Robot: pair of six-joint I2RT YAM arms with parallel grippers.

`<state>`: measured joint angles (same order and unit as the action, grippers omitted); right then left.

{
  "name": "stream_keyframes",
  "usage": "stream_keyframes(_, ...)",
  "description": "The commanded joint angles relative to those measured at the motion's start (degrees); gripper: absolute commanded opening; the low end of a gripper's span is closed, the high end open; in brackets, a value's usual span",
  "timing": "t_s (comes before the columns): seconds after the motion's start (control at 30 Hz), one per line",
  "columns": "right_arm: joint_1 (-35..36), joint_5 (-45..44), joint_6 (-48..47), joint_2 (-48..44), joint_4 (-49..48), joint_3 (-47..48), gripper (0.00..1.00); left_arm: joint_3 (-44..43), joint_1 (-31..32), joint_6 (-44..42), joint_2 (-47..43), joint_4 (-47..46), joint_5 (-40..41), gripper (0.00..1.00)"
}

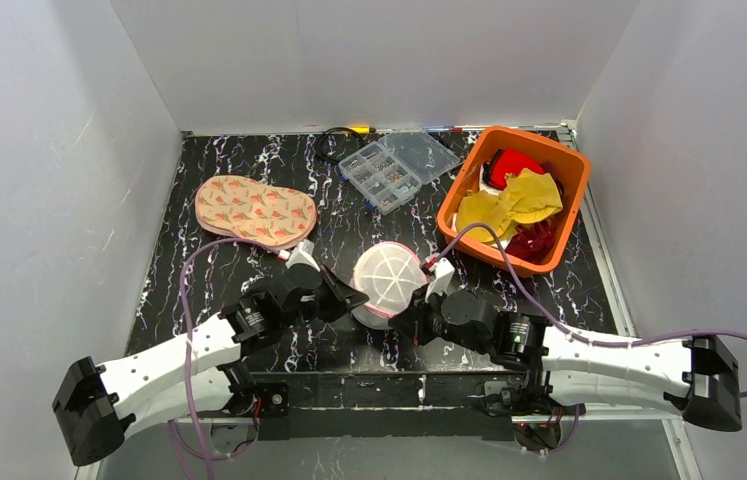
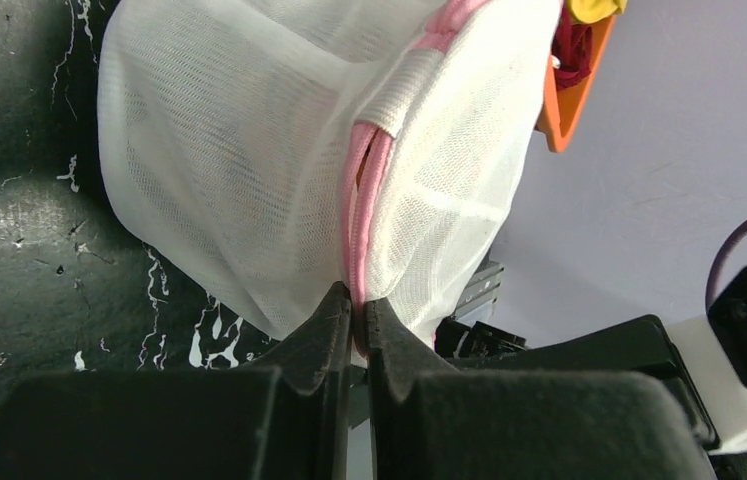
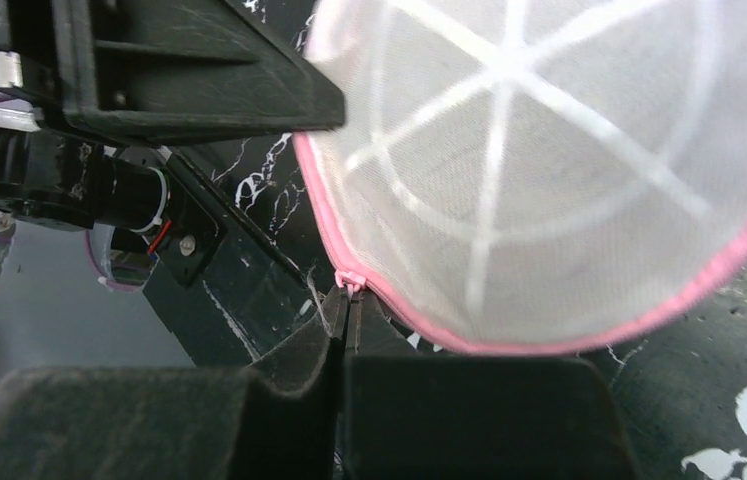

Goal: Unzip the laundry bag and remove the bra
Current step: Unzip the laundry bag at the center of the board.

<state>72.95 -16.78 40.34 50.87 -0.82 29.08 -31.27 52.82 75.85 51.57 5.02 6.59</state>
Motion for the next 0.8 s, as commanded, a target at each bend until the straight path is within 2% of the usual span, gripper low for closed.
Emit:
stream_keyframes(0.0,0.1,-5.1,0.4,-3.6,4.9,0.6,0.01,-1.7,-0.1,-2.4,-4.0,6.1,6.1,0.0)
stream_keyframes(0.23,0.2,-9.7,2.4,-7.6,10.3,0.2,0.01,-4.0,-0.2,-5.4,-5.5,9.3,6.0,0.0)
stream_keyframes(0.37,0.1,-13.8,2.8,-10.1,14.9,0.7,0.01,-6.9,-1.1,-10.0,-5.8,11.3,3.9,0.0)
stream_keyframes(0.53,0.1,-15.0,-1.4,-11.4,18.4,2.5,0.01,-11.2,-6.9,-17.3,-3.4,11.7,-6.2,0.0)
stream_keyframes(0.63,0.1,-14.8,-3.6,-9.8,19.8,3.2,0.01,-12.2,-11.0,-20.2,-0.4,10.3,-15.0,0.0)
stream_keyframes(0.77,0.1,-12.8,-4.3,-8.6,16.6,1.6,0.01,-11.4,-13.2,-22.3,4.3,7.2,-20.3,0.0)
